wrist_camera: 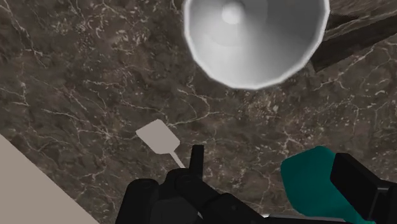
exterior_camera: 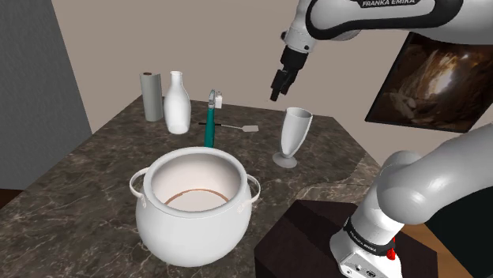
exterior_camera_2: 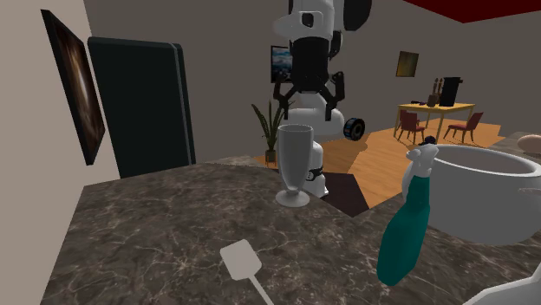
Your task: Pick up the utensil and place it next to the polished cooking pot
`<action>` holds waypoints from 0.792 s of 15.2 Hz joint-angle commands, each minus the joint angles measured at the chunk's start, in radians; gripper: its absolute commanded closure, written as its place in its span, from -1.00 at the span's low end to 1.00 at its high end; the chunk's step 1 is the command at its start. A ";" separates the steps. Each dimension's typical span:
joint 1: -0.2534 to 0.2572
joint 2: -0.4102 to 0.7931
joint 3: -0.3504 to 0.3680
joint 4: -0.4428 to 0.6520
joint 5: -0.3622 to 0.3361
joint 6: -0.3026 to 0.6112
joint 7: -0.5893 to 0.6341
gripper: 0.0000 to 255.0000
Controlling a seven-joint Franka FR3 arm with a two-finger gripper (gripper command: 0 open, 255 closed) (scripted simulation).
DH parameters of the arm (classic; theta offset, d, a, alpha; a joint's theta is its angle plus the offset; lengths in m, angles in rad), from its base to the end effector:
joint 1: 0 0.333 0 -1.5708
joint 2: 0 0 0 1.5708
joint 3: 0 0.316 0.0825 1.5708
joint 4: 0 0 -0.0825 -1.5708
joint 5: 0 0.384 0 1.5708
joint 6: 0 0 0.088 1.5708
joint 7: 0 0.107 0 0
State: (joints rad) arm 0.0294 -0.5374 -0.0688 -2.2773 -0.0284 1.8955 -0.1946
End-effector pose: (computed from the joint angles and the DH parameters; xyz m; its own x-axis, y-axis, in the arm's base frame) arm 0.4048 -0.0225 0.5707 0.9739 0.1681 0.1525 0.1666 -0.9858 0.0227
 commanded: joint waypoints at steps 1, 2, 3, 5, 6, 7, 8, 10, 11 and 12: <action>0.009 0.068 -0.026 0.020 -0.001 0.041 -0.066 -1.00; 0.013 0.104 -0.038 0.033 0.001 0.061 -0.098 -1.00; 0.017 0.140 -0.050 0.046 0.003 0.079 -0.130 -1.00; 0.025 0.215 -0.072 0.079 0.011 0.113 -0.194 -1.00; 0.029 0.253 -0.082 0.097 0.017 0.129 -0.226 -1.00; 0.032 0.292 -0.091 0.116 0.024 0.143 -0.259 -1.00; 0.035 0.331 -0.099 0.138 0.032 0.156 -0.291 -1.00; 0.039 0.410 -0.112 0.184 0.050 0.179 -0.356 -1.00; 0.040 0.450 -0.117 0.210 0.060 0.188 -0.388 -1.00; 0.041 0.491 -0.121 0.236 0.070 0.196 -0.419 -1.00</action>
State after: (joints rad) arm 0.0712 -0.0928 -0.1812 -2.0751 0.0307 2.0858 -0.5726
